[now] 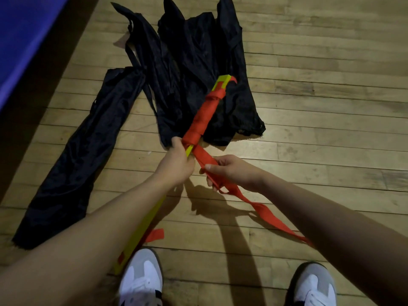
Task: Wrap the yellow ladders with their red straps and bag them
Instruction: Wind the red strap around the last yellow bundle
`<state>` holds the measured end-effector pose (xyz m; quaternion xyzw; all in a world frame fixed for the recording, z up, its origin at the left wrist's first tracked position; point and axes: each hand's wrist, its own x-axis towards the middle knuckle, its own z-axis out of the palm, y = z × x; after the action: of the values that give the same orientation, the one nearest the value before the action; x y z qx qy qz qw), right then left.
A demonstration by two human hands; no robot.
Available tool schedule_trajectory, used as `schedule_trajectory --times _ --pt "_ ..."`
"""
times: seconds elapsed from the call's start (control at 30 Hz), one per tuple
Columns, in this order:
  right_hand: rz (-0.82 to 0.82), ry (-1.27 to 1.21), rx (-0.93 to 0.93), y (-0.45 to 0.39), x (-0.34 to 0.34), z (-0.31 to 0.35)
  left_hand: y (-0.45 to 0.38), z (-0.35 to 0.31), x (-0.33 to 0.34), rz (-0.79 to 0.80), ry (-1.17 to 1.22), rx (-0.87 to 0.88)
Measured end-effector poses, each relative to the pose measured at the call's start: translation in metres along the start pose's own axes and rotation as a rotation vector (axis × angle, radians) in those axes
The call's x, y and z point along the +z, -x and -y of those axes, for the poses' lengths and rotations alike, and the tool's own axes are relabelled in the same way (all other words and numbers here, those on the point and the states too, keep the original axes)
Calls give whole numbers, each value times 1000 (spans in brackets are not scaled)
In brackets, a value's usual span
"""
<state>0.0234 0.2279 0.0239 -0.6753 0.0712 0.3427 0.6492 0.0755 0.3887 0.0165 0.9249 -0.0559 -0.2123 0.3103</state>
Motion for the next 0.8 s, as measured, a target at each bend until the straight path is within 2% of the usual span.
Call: schedule_trajectory --times 0.1,0.13,0.27,0.33,0.57,0.67,0.73,0.8 --pt "-72 0 4 -2 0 0 -4 -4 1 154 -77 -78" --pt "-97 -8 4 -3 -1 -1 -4 -5 1 172 -106 -51" --pt "-144 -37 4 -3 -4 -2 3 -3 -1 51 -187 245" --pt "-134 -59 9 -2 -6 -3 9 -2 2 37 -157 299" --pt "-82 -1 54 -1 -5 -1 9 0 14 159 -20 39" --pt "-68 19 102 0 -7 -2 0 -1 13 253 -97 -70" --pt "-69 34 125 0 -10 -4 -2 1 10 223 -114 -35" --pt "-63 31 121 1 -11 -6 -1 3 4 120 -138 77"
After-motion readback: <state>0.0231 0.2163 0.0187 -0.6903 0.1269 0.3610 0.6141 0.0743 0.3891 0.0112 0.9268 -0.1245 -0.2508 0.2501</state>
